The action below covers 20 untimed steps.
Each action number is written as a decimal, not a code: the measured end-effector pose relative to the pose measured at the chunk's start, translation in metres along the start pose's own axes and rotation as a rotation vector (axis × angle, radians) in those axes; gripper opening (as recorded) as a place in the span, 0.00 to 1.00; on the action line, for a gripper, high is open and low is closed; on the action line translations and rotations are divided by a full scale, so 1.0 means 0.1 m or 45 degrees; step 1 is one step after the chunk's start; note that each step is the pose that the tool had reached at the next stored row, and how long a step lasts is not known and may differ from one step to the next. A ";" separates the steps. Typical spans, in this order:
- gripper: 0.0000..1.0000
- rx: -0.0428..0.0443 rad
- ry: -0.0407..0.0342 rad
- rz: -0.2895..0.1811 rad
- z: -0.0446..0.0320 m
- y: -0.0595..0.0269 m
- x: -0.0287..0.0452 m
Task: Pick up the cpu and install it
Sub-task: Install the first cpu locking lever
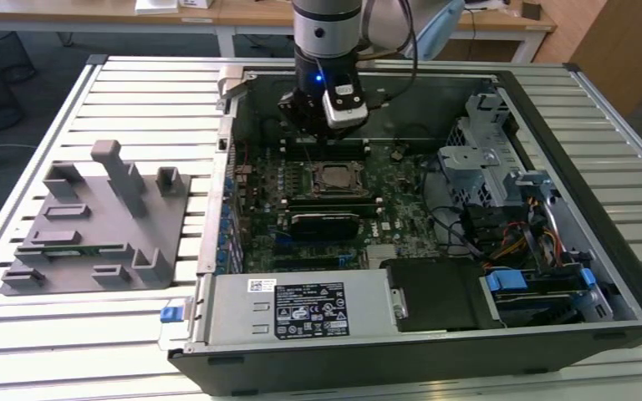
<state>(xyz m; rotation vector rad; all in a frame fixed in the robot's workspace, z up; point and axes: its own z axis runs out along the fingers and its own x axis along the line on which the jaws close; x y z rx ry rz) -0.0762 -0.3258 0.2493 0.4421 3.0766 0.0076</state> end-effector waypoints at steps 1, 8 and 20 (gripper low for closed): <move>0.11 -0.001 0.0002 -0.023 0.001 0.000 0.000; 0.11 -0.006 0.0018 -0.185 0.009 0.000 0.000; 0.11 -0.011 0.0206 -0.422 0.005 0.002 0.001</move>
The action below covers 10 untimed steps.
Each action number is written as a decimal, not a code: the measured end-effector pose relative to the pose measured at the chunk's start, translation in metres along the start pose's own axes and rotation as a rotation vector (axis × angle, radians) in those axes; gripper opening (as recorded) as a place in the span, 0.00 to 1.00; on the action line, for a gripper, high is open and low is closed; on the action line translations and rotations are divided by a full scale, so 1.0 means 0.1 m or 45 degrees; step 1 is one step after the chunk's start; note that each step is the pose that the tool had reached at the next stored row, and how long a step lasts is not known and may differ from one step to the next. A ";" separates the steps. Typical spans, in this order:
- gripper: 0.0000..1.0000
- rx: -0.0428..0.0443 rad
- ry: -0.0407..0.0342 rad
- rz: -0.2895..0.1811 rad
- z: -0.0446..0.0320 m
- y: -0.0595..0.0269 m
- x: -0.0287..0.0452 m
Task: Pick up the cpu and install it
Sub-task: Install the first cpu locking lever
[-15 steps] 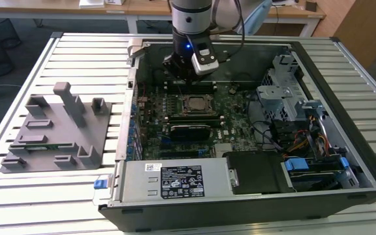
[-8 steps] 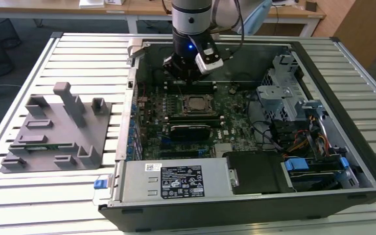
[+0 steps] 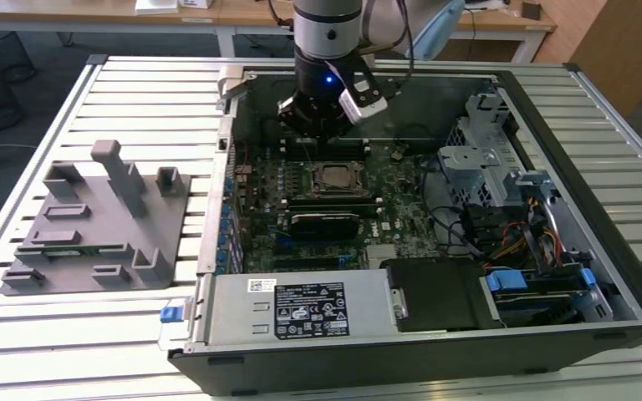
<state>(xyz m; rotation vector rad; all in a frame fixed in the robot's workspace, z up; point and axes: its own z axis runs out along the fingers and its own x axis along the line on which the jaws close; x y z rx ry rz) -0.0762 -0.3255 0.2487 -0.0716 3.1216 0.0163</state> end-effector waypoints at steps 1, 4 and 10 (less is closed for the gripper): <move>0.11 0.000 0.0031 -0.003 -0.003 0.002 0.001; 0.11 0.000 0.0034 -0.004 -0.004 0.007 0.055; 0.11 0.000 0.0035 -0.010 -0.008 0.016 0.239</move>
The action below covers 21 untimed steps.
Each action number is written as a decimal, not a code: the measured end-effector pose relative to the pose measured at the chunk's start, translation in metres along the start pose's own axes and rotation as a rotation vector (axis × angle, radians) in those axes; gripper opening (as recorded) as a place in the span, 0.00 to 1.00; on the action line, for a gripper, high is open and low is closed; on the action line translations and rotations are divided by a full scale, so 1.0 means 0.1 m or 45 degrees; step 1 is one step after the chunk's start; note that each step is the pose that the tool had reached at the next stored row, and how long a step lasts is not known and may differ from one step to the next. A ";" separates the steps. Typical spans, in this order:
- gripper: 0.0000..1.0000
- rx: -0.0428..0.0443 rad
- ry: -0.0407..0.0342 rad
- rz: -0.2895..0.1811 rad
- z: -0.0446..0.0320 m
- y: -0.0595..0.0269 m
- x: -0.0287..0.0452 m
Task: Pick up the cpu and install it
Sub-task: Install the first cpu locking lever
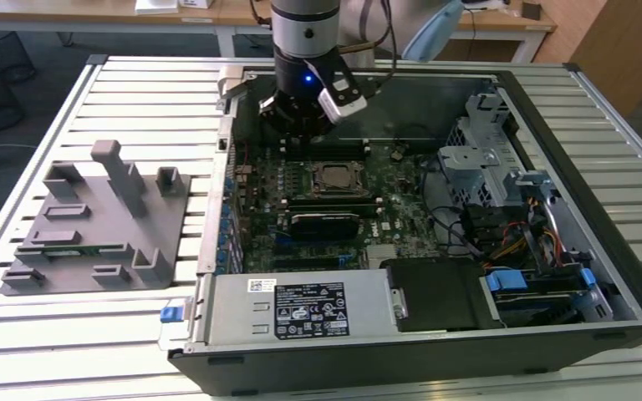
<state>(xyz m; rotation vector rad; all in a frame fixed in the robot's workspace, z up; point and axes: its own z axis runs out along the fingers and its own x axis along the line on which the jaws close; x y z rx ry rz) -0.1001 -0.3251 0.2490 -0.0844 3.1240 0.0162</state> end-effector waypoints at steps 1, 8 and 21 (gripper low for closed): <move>0.11 0.000 0.0000 0.000 0.000 0.002 0.027; 0.11 0.000 0.0000 -0.002 -0.003 0.009 0.157; 0.11 0.000 -0.0001 -0.005 -0.002 0.151 0.197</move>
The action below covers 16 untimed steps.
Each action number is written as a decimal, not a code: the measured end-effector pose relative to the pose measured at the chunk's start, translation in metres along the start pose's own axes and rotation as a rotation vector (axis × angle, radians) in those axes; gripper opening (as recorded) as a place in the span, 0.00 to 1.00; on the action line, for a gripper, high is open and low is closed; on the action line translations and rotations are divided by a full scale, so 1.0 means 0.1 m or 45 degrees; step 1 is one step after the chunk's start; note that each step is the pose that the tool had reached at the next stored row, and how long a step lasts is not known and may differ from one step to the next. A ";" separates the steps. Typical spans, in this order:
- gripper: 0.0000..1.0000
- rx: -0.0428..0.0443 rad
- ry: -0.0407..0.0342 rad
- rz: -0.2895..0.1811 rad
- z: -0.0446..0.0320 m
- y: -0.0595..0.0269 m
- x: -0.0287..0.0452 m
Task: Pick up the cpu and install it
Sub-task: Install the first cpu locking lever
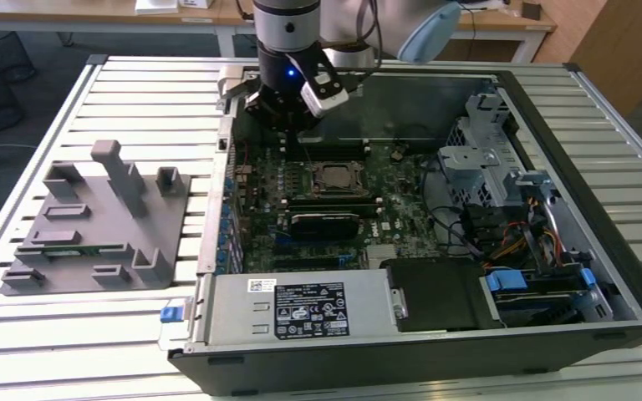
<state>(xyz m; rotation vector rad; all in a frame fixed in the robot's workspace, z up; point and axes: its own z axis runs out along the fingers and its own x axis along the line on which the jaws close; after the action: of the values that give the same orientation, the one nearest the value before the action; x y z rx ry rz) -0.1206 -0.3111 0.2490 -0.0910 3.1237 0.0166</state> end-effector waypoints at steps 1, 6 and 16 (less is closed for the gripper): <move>0.11 0.000 0.0001 -0.001 0.000 0.021 -0.001; 0.11 0.000 0.0002 -0.009 0.001 0.067 -0.017; 0.11 0.000 0.0002 -0.013 0.005 0.068 -0.267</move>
<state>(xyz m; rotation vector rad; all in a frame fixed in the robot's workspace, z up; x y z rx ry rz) -0.0944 -0.3028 0.2490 -0.1070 3.1233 0.0167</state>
